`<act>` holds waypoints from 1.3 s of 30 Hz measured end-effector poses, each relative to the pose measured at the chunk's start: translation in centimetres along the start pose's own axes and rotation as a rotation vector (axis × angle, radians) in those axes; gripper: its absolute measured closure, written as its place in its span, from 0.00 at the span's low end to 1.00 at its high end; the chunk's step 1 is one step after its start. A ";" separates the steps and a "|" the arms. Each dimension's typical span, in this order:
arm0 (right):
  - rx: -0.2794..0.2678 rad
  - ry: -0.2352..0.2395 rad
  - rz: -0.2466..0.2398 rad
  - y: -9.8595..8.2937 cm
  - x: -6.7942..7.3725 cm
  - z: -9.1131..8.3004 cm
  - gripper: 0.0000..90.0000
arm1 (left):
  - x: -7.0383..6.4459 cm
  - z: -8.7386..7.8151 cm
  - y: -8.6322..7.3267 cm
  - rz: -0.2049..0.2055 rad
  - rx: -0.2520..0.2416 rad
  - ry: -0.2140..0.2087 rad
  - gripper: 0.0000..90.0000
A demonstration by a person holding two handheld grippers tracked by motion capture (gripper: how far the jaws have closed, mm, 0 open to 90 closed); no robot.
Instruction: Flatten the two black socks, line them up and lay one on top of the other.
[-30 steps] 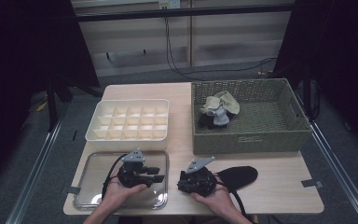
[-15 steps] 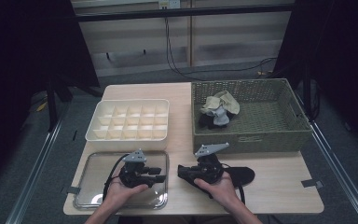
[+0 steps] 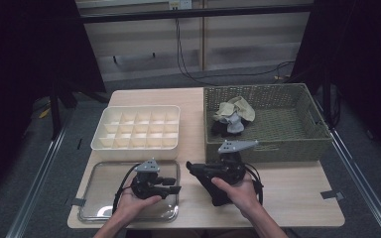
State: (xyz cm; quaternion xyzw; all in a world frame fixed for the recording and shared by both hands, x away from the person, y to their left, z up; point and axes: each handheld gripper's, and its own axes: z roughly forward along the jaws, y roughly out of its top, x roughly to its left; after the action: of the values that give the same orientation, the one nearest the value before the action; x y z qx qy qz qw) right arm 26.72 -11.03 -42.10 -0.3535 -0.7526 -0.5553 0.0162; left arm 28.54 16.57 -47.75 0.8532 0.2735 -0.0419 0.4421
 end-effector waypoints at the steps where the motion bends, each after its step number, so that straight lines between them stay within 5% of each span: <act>1: -0.010 0.000 -0.003 0.3 0.2 -0.2 0.98 | 0.0 0.0 0.0 0.002 0.000 0.000 0.65; 30: -0.219 0.068 -0.137 8.1 5.1 -3.0 0.98 | 0.4 -0.5 0.0 -0.007 -0.028 0.004 0.66; 39: -0.230 0.032 -0.075 5.9 3.0 -4.0 0.98 | 0.4 -0.3 0.3 -0.015 -0.038 -0.004 0.67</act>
State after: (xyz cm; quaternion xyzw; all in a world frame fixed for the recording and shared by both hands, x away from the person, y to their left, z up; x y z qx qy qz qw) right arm 26.22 -12.11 -34.43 -0.3158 -0.6963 -0.6436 -0.0334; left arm 28.96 16.82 -47.49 0.8425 0.2797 -0.0416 0.4584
